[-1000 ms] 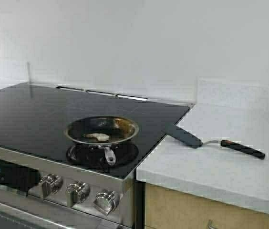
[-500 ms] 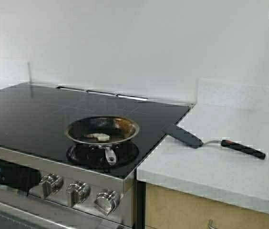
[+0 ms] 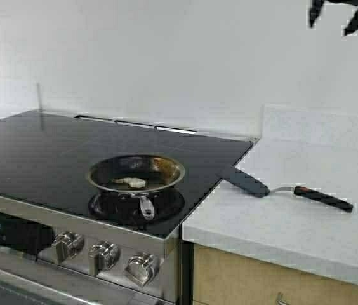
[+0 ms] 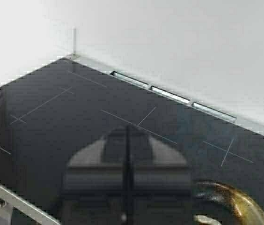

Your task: Add oil to the pan and cook the shrimp and serve it

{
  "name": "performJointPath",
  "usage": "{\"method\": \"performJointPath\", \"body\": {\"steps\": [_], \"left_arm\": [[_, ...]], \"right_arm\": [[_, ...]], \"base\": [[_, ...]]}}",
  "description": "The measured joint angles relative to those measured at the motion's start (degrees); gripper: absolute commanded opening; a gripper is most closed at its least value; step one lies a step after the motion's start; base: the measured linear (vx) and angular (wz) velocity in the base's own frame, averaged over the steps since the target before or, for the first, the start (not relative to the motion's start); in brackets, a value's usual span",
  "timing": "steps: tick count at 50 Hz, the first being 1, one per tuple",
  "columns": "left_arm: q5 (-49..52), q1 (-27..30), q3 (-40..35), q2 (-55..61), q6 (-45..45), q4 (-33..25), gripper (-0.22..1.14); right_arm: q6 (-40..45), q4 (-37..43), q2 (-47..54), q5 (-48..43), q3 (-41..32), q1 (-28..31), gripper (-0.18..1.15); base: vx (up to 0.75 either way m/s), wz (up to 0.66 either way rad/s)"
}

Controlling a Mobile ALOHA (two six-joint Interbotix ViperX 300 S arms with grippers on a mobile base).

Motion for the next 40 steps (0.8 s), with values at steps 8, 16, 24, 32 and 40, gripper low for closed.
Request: {"method": "performJointPath", "body": {"steps": [8,16,24,32,40], "left_arm": [[0.0,0.1,0.0,-0.4,0.0,0.0,0.03],[0.0,0.1,0.0,-0.4,0.0,0.1,0.03],[0.0,0.0,0.0,-0.4,0.0,0.1,0.03],[0.0,0.0,0.0,-0.4,0.0,0.1,0.03],[0.0,0.0,0.0,-0.4,0.0,0.0,0.03]], "right_arm": [[3.4,4.6,-2.5,-5.5,7.4,1.9,0.96],[4.9,7.6,-2.6,-7.2,12.5,4.2,0.95],[4.9,9.5,-2.5,-8.9,15.6,7.6,0.96],[4.8,9.7,-0.7,-9.8,16.1,10.5,0.92],[4.7,9.8,2.5,-10.7,16.2,11.5,0.65]], "base": [[0.00,0.00],[0.00,0.00],[0.00,0.00],[0.00,0.00],[0.00,0.00]]}}
